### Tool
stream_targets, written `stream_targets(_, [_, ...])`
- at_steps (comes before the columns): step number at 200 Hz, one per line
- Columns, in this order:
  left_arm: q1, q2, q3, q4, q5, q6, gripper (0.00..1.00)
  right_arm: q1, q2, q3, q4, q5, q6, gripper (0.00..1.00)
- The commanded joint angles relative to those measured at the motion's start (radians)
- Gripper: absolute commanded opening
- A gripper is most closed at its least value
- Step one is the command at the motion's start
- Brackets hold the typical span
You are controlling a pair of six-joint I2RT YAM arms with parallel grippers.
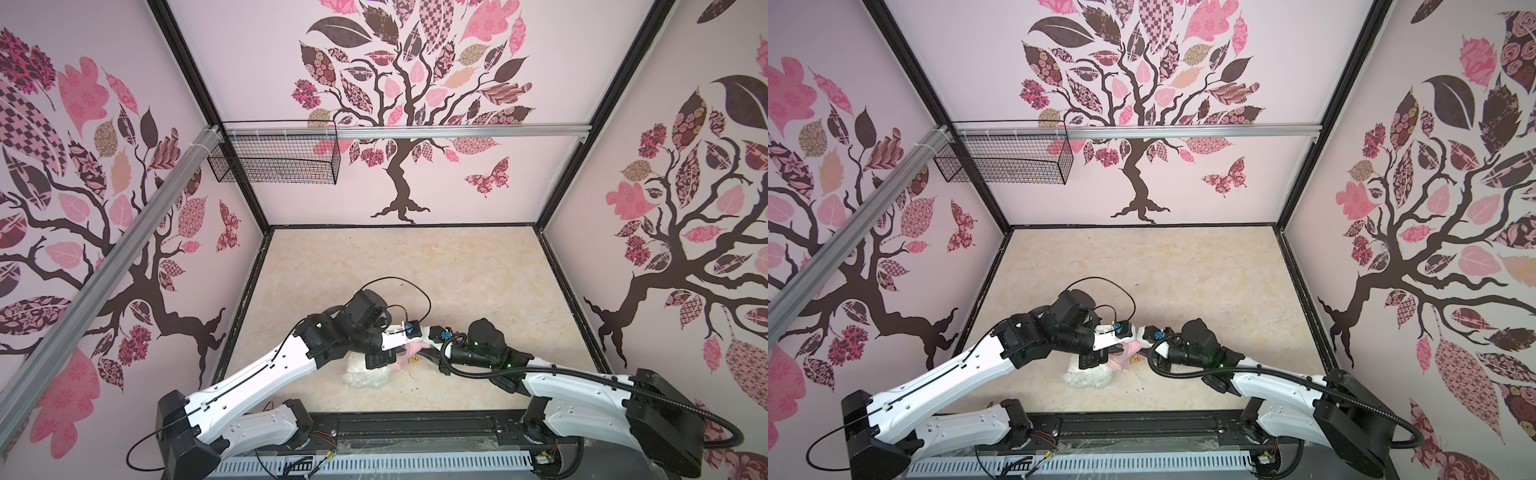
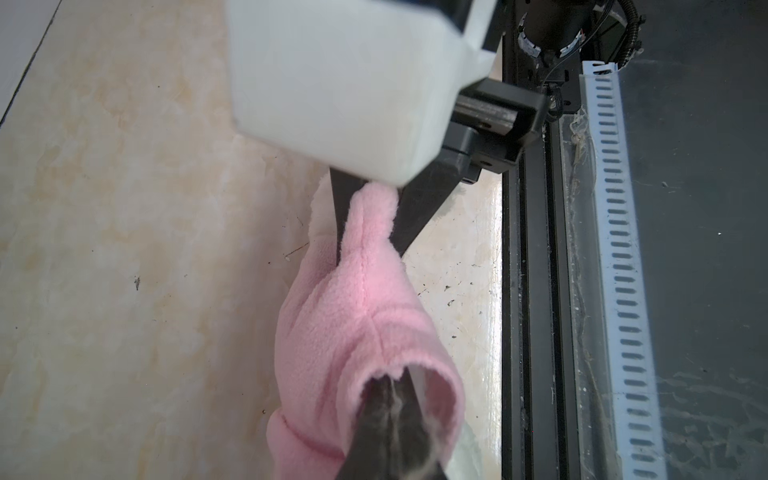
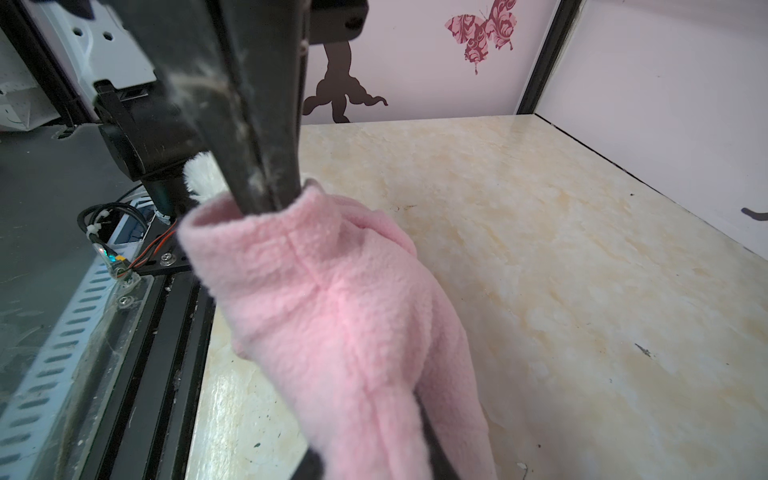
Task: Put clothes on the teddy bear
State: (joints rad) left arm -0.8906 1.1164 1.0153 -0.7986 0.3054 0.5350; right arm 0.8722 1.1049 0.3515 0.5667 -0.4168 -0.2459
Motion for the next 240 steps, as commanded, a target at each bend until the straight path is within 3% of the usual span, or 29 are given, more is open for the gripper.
stream_targets(1, [-0.004,0.015,0.042,-0.014,-0.016,0.030,0.11,0.005,-0.038,0.009,0.101,-0.038,0.038,0.18])
stream_targets(31, [-0.003,0.010,0.020,-0.001,0.034,0.028,0.22,0.005,-0.031,0.019,0.108,-0.034,0.074,0.17])
stream_targets(124, [-0.027,0.096,-0.019,0.119,0.042,-0.007,0.35,0.008,0.015,0.052,0.394,-0.136,0.370,0.18])
stream_targets(152, [-0.032,0.128,-0.020,0.181,0.027,-0.037,0.37,0.044,0.044,0.082,0.437,-0.149,0.406,0.18])
stream_targets(184, [-0.037,0.143,-0.021,0.153,0.004,-0.020,0.15,0.055,0.060,0.050,0.555,-0.102,0.490,0.18])
stream_targets(208, [-0.033,0.089,-0.024,0.130,-0.013,-0.037,0.00,0.037,0.018,0.008,0.470,-0.025,0.479,0.17])
stream_targets(240, [0.040,-0.040,-0.068,0.220,0.082,-0.111,0.00,-0.052,-0.006,-0.089,0.472,0.056,0.578,0.12])
